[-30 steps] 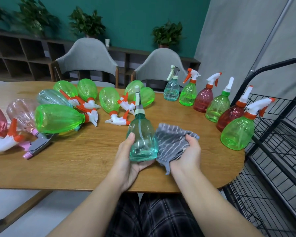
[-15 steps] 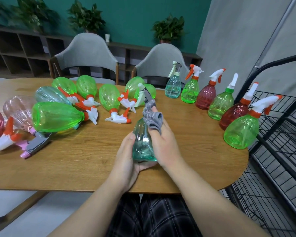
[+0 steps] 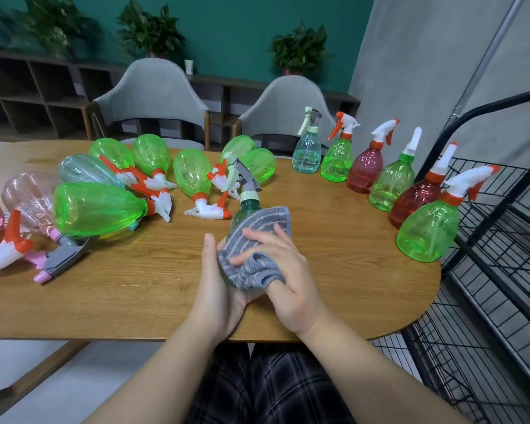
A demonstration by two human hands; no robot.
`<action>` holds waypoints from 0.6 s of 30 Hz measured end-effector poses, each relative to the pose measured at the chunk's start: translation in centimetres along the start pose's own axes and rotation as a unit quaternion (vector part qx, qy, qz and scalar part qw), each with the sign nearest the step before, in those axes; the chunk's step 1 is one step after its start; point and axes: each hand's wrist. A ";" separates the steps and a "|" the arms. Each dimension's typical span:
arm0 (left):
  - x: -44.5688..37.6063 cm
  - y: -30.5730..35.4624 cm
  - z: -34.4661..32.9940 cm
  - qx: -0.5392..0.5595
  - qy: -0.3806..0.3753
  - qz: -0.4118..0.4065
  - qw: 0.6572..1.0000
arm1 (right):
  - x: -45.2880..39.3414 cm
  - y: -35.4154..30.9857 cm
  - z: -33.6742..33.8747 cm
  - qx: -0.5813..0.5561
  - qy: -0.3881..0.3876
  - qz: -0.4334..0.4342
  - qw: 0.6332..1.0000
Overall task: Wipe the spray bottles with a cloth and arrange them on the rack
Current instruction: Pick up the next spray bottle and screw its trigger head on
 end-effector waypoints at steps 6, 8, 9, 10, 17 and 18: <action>-0.2 -0.1 0.1 0.006 0.031 0.008 0.999 | -0.8 -3.0 1.3 -0.303 0.119 -0.213 0.921; -0.4 -0.2 0.3 0.013 0.032 0.010 0.999 | -2.0 -2.8 2.0 -0.429 0.206 -0.354 0.805; -0.5 -0.2 0.5 0.012 0.028 0.017 0.999 | -2.5 -2.4 2.5 -0.463 0.264 -0.411 0.740; -0.5 -0.2 0.6 0.013 0.025 0.023 0.999 | -3.1 -1.9 3.0 -0.479 0.311 -0.446 0.690; 0.0 0.3 0.4 -0.015 -0.022 0.048 0.998 | -5.1 -1.5 2.3 -0.310 0.236 -0.418 0.821; 0.1 0.2 0.4 -0.020 -0.027 0.043 0.999 | -5.2 -1.5 1.8 -0.247 0.203 -0.401 0.858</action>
Point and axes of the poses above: each hand's wrist, its own x-axis away from the middle knuckle, its own z-axis out of the back of the hand, y = z × x, and after that the axes turned 10 degrees about y, right-handed
